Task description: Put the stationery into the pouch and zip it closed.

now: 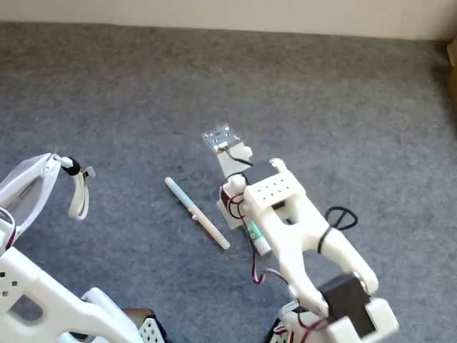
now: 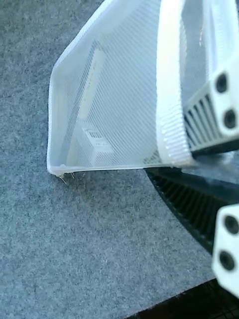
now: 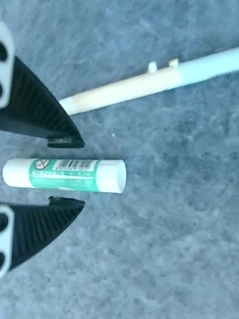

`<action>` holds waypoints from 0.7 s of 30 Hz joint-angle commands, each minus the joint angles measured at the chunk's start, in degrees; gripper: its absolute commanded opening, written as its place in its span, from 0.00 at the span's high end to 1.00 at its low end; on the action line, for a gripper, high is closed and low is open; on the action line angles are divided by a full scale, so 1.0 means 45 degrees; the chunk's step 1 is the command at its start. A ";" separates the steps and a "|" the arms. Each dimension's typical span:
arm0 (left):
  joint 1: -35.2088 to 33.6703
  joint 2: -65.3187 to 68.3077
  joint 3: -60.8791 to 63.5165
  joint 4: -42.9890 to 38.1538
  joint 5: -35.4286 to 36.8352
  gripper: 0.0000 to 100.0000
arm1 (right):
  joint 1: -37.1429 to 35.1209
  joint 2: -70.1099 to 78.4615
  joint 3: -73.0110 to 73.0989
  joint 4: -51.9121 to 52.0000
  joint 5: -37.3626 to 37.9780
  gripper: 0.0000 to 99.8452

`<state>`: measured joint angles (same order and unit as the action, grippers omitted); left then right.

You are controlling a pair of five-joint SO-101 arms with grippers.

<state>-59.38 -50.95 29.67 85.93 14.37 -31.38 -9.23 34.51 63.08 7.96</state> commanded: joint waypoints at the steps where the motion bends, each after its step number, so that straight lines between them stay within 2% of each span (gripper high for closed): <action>1: 0.0264 0.0029 -0.0029 -0.0293 0.0137 0.99 | -0.0049 0.1377 -0.0147 -0.0205 0.0039 0.85; 8: 0.0264 0.0049 -0.0029 -0.0293 0.0137 0.99 | -0.0029 0.2882 -0.1045 -0.0225 0.0039 0.85; 21: 0.0264 0.0049 -0.0029 -0.0293 0.0137 0.99 | -0.0049 0.3038 -0.0967 -0.1827 0.0039 0.85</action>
<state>-59.38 -50.95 29.67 85.76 14.37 -31.12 4.13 32.22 58.59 7.87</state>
